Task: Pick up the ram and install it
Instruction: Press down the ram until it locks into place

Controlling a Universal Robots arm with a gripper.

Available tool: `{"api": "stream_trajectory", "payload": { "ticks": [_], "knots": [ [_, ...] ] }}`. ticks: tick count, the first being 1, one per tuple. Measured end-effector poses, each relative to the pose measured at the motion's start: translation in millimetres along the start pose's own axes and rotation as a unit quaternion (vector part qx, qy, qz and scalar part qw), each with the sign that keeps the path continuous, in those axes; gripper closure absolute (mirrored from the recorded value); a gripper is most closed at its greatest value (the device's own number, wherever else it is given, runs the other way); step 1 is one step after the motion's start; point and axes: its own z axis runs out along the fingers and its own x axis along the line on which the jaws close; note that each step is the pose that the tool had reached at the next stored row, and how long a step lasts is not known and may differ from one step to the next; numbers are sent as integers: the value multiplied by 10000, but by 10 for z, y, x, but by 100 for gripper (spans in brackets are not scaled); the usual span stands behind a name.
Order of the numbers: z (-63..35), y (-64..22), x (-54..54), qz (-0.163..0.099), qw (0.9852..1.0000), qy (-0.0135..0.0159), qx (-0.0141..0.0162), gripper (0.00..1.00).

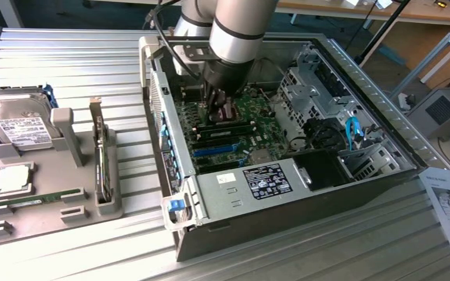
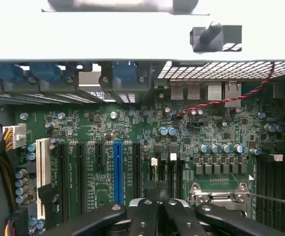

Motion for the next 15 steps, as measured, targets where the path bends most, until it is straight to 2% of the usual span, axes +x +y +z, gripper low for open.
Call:
{"api": "stream_trajectory", "payload": {
  "ticks": [7, 15],
  "knots": [
    [-13, -11, -1, 0, 10000, 1, 0, 89],
    [-16, -229, -2, 0, 10000, 1, 0, 89]
  ]
}}
